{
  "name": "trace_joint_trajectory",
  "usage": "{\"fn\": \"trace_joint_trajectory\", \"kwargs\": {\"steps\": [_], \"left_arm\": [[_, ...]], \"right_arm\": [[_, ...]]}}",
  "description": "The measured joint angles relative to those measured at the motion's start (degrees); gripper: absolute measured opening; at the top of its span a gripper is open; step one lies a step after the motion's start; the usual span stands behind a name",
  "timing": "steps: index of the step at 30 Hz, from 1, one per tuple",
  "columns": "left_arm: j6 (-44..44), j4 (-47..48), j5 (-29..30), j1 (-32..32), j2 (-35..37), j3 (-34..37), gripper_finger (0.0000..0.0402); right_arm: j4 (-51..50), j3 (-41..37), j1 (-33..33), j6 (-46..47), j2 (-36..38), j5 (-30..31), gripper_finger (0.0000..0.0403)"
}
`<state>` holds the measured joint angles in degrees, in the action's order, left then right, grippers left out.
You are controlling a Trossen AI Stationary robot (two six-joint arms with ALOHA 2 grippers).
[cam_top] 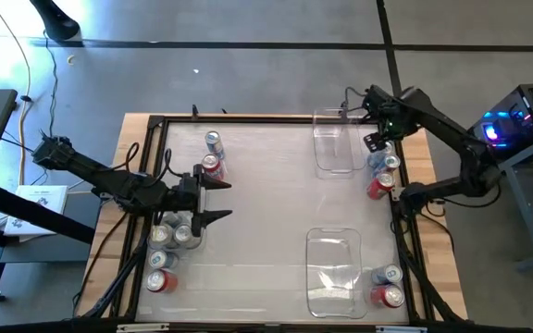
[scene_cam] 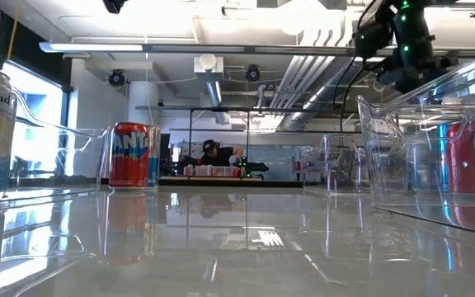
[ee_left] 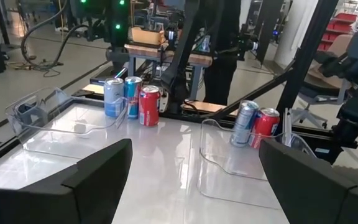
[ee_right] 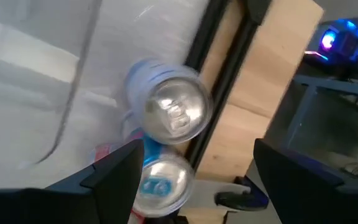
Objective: Sort soda cans
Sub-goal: Put the blue and white soda can into the middle left transparent bin
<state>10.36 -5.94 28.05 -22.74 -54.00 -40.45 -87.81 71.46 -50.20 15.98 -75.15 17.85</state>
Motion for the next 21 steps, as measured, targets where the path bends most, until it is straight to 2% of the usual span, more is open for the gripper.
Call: {"fn": "trace_joint_trajectory", "kwargs": {"steps": [10, 17, 21], "left_arm": [[-0.4, 0.9, 0.0, 0.0, 0.0, 0.0, 0.0346], [-0.5, 2.9, 0.0, 0.0, 0.0, 0.0, 0.0346], [-0.5, 3.7, 0.0, 0.0, 0.0, 0.0, 0.0346]], "right_arm": [[2.1, 0.0, 0.0, 4.2, -1.0, -0.2, 0.0301], [7.9, -2.3, 0.0, 6.8, -1.1, -1.9, 0.0339], [9.1, -3.8, 0.4, 9.0, -2.0, 1.6, 0.0348]]}}
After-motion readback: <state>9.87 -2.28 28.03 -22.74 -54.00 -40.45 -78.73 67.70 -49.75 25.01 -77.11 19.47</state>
